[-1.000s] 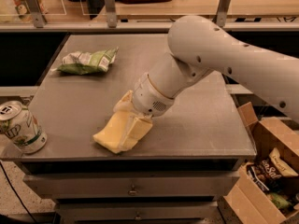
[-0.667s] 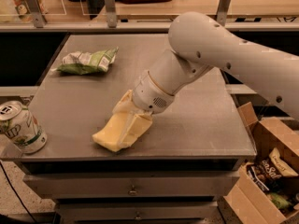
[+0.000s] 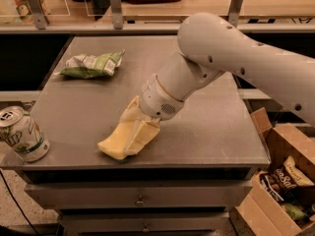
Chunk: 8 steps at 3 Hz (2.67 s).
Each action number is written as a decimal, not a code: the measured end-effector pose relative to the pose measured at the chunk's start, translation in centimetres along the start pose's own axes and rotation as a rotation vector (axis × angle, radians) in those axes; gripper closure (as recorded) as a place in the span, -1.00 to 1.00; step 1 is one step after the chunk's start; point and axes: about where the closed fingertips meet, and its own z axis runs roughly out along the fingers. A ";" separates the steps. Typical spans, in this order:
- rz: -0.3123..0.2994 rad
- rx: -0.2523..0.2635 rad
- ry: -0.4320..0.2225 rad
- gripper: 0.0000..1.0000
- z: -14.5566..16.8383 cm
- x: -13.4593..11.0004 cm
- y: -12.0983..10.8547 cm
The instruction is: Move sponge near green jalapeno chip bag
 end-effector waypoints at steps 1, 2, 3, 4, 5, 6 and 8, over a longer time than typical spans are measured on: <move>-0.037 0.097 0.038 1.00 -1.2 -0.6 -1.3; -0.072 0.220 0.079 1.00 -4.1 -0.9 -3.2; -0.062 0.317 0.107 1.00 -6.6 -0.1 -6.2; -0.036 0.379 0.086 1.00 -8.5 1.8 -9.9; -0.005 0.406 0.028 1.00 -9.1 3.9 -14.5; 0.023 0.428 -0.030 0.65 -8.3 5.1 -18.8; 0.021 0.411 -0.071 -0.28 -5.2 3.6 -24.4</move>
Offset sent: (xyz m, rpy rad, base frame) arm 0.0659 -0.0319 0.0670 -0.0538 -0.3716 -0.1613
